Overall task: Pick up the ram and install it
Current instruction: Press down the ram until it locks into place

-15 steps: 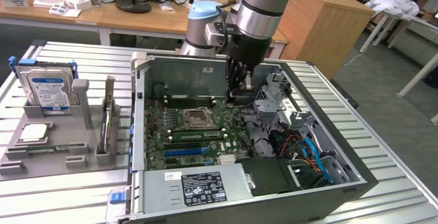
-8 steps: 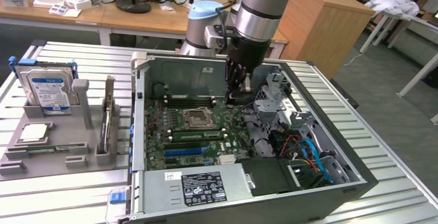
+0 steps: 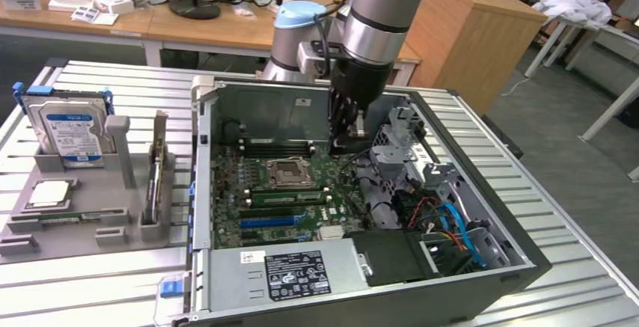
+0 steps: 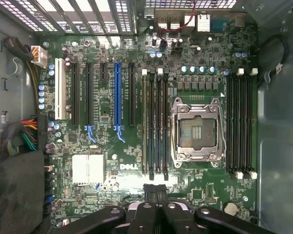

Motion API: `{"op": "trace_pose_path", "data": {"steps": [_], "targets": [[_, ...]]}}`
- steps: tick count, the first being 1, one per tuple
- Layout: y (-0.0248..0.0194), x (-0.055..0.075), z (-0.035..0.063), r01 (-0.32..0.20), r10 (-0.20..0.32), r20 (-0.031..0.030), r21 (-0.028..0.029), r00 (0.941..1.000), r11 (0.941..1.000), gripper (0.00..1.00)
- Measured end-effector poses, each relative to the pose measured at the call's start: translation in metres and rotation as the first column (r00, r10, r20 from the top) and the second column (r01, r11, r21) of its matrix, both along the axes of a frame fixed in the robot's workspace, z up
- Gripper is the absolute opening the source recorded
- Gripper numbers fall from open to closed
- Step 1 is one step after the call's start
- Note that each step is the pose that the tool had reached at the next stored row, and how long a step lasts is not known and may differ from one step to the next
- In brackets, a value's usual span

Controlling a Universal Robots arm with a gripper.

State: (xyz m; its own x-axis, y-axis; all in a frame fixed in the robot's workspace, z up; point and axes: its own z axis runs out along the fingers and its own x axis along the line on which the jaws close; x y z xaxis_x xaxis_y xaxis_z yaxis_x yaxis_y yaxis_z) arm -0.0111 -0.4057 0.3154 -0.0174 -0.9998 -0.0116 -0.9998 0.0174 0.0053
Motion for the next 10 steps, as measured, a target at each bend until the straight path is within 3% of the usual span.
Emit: {"op": "trace_pose_path", "data": {"steps": [10], "targets": [[0.0000, 0.000, -0.0110, 0.000, 0.000, 0.0001, 0.0001, 1.0000, 1.0000, 0.11]]}}
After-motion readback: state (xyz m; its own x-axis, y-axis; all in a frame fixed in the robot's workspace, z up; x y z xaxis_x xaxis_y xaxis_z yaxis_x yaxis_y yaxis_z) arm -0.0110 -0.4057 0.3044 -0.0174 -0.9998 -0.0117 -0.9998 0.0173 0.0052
